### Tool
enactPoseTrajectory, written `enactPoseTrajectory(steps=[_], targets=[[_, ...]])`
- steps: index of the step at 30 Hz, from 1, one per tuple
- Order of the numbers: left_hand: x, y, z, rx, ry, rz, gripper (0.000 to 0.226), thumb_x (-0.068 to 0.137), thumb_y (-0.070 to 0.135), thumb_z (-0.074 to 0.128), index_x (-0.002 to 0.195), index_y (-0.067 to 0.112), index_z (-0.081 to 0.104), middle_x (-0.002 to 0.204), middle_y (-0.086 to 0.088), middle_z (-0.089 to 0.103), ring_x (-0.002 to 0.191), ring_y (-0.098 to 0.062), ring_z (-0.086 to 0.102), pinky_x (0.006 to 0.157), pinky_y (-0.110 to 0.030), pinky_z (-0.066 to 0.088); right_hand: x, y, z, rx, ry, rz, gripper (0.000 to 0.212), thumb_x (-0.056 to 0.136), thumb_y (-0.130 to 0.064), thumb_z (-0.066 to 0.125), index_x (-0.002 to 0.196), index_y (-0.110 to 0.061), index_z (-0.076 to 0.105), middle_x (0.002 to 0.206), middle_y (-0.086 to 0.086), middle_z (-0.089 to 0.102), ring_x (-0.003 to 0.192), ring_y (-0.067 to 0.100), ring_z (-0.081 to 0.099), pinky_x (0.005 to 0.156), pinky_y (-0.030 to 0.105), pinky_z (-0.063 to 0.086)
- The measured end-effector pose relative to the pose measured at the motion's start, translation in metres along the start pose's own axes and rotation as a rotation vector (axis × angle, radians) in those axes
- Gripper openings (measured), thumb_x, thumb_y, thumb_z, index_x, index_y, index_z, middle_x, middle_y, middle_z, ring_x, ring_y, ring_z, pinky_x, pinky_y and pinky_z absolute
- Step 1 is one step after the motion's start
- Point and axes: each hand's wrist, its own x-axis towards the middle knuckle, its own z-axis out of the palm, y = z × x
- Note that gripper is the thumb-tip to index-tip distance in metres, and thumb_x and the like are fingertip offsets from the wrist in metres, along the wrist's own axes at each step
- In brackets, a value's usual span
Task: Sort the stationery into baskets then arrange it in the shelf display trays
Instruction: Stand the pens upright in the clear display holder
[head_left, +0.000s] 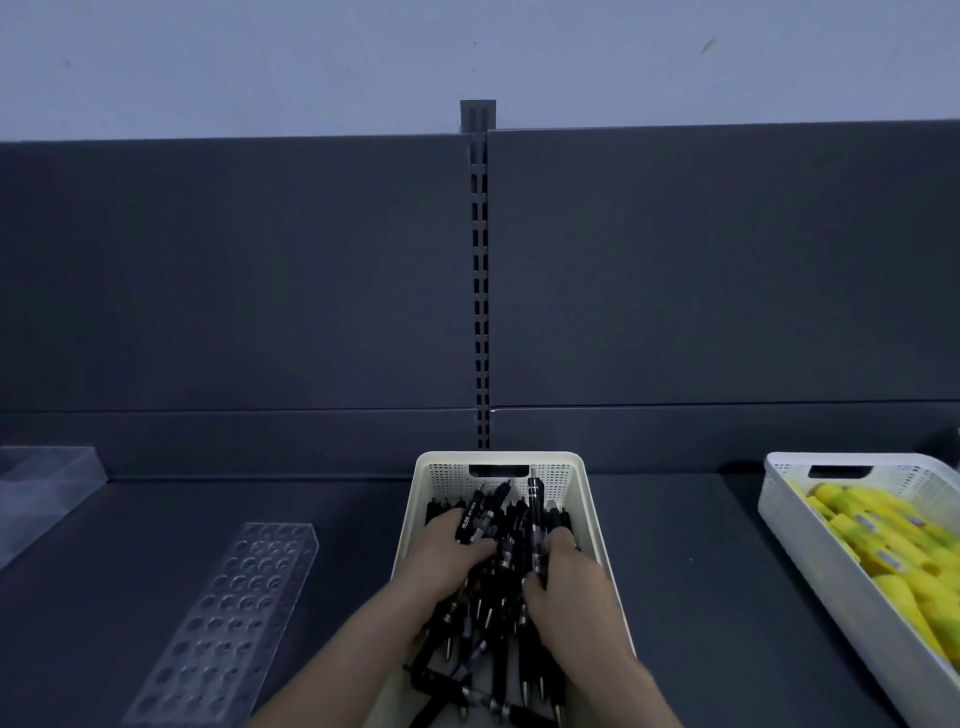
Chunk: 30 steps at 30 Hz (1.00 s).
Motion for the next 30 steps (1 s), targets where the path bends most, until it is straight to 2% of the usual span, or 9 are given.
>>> enactPoseTrajectory(steps=[2,4,7,10,17,23,26,28,30], targets=[[-0.002,0.004,-0.005,0.174,0.046,0.027,0.021,0.09,0.017,0.056,0.111,0.013,0.052,0.102,-0.002,0.06,0.09,-0.014,0.055,0.076,-0.023,0.042,-0.001,-0.001,0.0,0.003,-0.005,-0.019,0.01,0.088,-0.013,0.044,0.096,-0.014,0.038,0.089,0.005,0.062,0.089,0.027,0.062,0.063,0.03,0.037],[-0.005,0.007,-0.01,0.354,0.068,0.043,0.024,0.093,0.021,0.051,0.113,0.012,0.045,0.107,-0.003,0.056,0.092,-0.015,0.051,0.077,-0.022,0.039,-0.001,-0.001,0.0,0.006,-0.01,-0.038,0.014,0.089,-0.015,0.044,0.102,-0.014,0.041,0.095,0.005,0.064,0.089,0.025,0.062,0.064,0.03,0.038],[-0.013,0.008,-0.009,0.6,-0.037,-0.002,0.02,0.094,0.025,0.047,0.108,0.012,0.039,0.113,-0.007,0.05,0.098,-0.02,0.05,0.079,-0.025,0.04,-0.001,0.0,0.0,0.005,-0.015,-0.055,0.014,0.089,-0.015,0.044,0.103,-0.015,0.042,0.094,0.003,0.064,0.09,0.023,0.061,0.064,0.03,0.038],[-0.015,0.002,-0.002,0.754,-0.128,-0.063,0.037,0.09,0.027,0.051,0.12,0.01,0.039,0.126,-0.011,0.047,0.115,-0.025,0.049,0.089,-0.029,0.041,0.0,0.002,0.0,0.008,-0.017,-0.056,0.01,0.089,-0.014,0.044,0.096,-0.018,0.038,0.093,0.003,0.063,0.09,0.024,0.061,0.064,0.029,0.036],[-0.006,0.006,0.003,0.711,-0.019,-0.136,0.036,0.088,0.019,0.057,0.116,0.006,0.039,0.119,-0.012,0.056,0.108,-0.025,0.057,0.081,-0.03,0.044,-0.001,0.002,0.001,-0.027,-0.013,-0.068,0.017,0.09,-0.015,0.043,0.107,-0.015,0.043,0.101,0.004,0.064,0.096,0.023,0.06,0.066,0.029,0.034],[-0.015,0.009,0.011,0.721,-0.042,-0.148,0.031,0.087,0.016,0.056,0.115,0.006,0.047,0.116,-0.011,0.059,0.107,-0.024,0.059,0.08,-0.028,0.046,-0.001,0.001,-0.001,0.001,-0.012,-0.063,0.015,0.089,-0.014,0.044,0.105,-0.015,0.044,0.099,0.003,0.062,0.094,0.022,0.058,0.066,0.028,0.033],[-0.018,0.005,0.01,0.661,-0.035,-0.089,0.006,0.088,0.016,0.052,0.085,0.013,0.047,0.098,-0.006,0.06,0.087,-0.019,0.059,0.073,-0.026,0.042,0.0,0.0,-0.002,0.049,-0.034,-0.068,0.014,0.088,-0.013,0.045,0.096,-0.019,0.037,0.085,-0.002,0.054,0.078,0.018,0.05,0.064,0.027,0.034],[-0.017,0.002,0.006,0.583,-0.037,-0.073,0.025,0.09,0.014,0.046,0.067,0.018,0.038,0.083,-0.003,0.057,0.074,-0.016,0.052,0.069,-0.025,0.041,0.0,0.002,-0.003,0.141,-0.046,-0.054,0.017,0.086,-0.012,0.048,0.096,-0.021,0.038,0.082,-0.003,0.057,0.074,0.016,0.051,0.062,0.026,0.036],[-0.016,0.004,0.001,0.354,-0.046,-0.079,0.028,0.093,0.014,0.044,0.066,0.02,0.043,0.073,-0.001,0.053,0.068,-0.015,0.052,0.062,-0.025,0.043,0.003,0.004,-0.003,0.258,-0.066,-0.017,0.019,0.084,-0.01,0.051,0.098,-0.019,0.044,0.081,-0.003,0.061,0.072,0.014,0.056,0.059,0.023,0.039]])
